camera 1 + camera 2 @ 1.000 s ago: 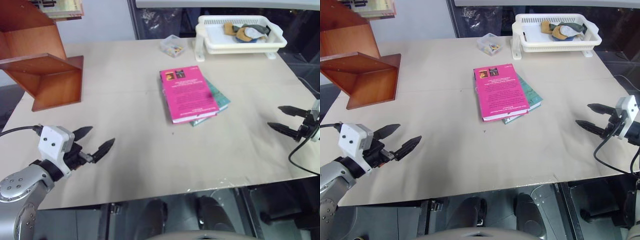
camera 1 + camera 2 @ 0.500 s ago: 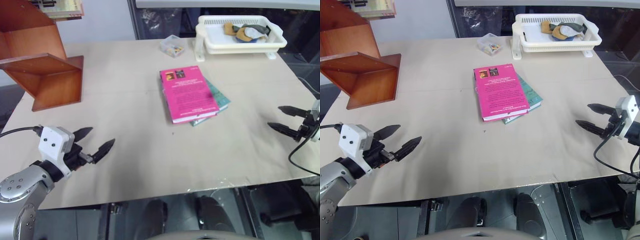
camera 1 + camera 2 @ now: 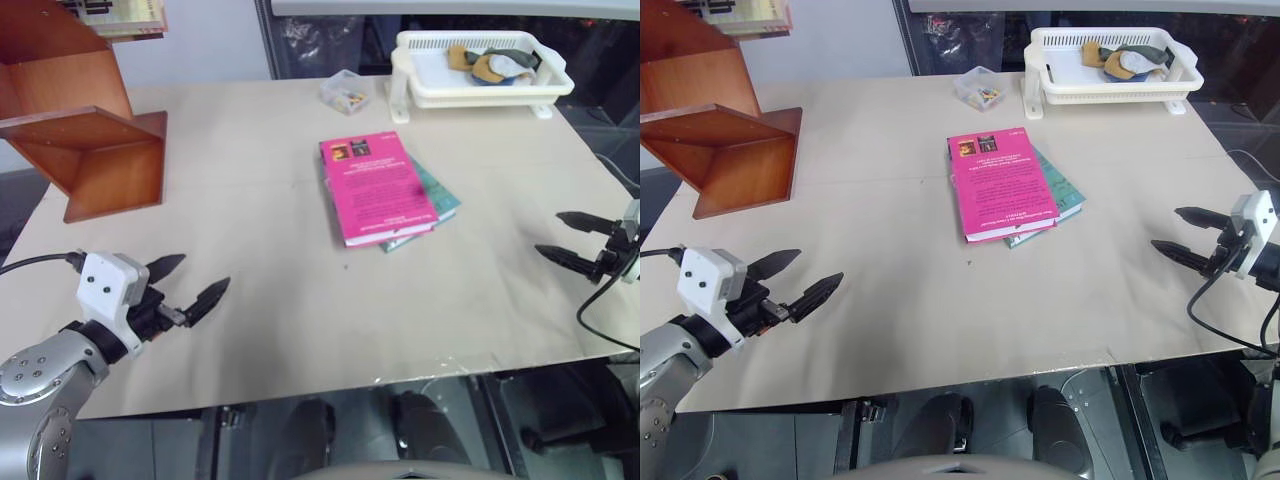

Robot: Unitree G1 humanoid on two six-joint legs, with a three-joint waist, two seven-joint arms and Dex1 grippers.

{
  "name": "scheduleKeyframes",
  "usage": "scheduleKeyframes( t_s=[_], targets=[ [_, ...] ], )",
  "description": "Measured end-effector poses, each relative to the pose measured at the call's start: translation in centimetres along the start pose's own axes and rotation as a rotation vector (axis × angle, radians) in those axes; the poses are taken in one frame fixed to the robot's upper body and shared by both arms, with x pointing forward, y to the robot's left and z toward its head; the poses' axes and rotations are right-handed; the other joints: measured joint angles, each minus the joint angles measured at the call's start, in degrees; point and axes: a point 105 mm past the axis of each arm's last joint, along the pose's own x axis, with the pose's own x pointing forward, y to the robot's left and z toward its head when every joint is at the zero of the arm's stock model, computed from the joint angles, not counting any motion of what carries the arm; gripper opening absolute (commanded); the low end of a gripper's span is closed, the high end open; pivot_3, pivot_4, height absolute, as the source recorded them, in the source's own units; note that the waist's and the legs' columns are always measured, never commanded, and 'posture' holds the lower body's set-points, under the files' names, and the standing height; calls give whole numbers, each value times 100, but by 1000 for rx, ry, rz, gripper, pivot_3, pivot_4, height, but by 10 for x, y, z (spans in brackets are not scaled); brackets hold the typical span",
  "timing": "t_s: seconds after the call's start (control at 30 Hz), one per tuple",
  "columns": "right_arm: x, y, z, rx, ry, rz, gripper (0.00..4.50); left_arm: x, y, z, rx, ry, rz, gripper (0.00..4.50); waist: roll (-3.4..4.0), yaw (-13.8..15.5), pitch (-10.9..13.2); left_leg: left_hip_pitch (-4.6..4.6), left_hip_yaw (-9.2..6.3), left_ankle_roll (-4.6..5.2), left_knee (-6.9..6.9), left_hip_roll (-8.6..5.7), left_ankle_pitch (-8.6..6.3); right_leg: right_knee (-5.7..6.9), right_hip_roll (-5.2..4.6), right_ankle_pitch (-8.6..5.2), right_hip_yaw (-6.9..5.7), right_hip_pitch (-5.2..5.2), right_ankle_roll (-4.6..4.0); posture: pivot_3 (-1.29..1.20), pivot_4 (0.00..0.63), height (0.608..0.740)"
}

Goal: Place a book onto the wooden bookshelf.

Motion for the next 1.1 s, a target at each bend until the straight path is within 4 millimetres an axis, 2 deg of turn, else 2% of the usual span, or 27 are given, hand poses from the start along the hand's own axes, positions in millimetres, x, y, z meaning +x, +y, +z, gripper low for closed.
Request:
scheduleKeyframes(
  t_s=[0.2, 0.5, 0.57, 0.8, 0.97, 1.1],
  targets=[
    [3, 0, 1, -2, -7, 1, 4500, 0, 0, 0, 0, -1, 0, 4424, 0, -1, 0, 0, 0, 0, 0, 0, 0, 0, 0, 0, 0, 0, 0, 0, 150, 740],
    [27, -3, -1, -6, 21, -31, 4500, 1, -4, 6, -17, -33, -35, 4424, 0, -7, 0, -6, 0, 0, 0, 0, 0, 1, 0, 0, 0, -8, 0, 0, 150, 740],
    [70, 1, 11, 42, -37, -11, 4500, 4, -4, 14, 7, -53, -53, 4424, 1, -30, 1, -5, 3, -2, 0, 1, 1, 8, 5, 1, 4, -12, -1, 0, 150, 740],
    [127, 3, 27, 106, -54, -73, 4500, 9, -7, 20, 11, -71, -85, 4424, 1, 0, 1, -48, 1, -7, -3, -1, 4, 9, 0, 2, 2, -56, -2, 0, 150, 740],
    [138, 7, 16, 128, -8, -83, 4500, 21, -13, 28, -78, -134, -106, 4424, 1, 49, 1, -66, -7, -10, -4, -10, 5, 2, -14, 3, -10, -65, -1, 0, 150, 740],
    [142, 3, 13, 147, 9, -113, 4500, 43, -21, 32, -216, -181, -144, 4424, 1, 27, 1, -66, -8, -10, -3, -12, 5, 9, -12, 3, -10, -68, 0, 0, 150, 740]
  ],
)
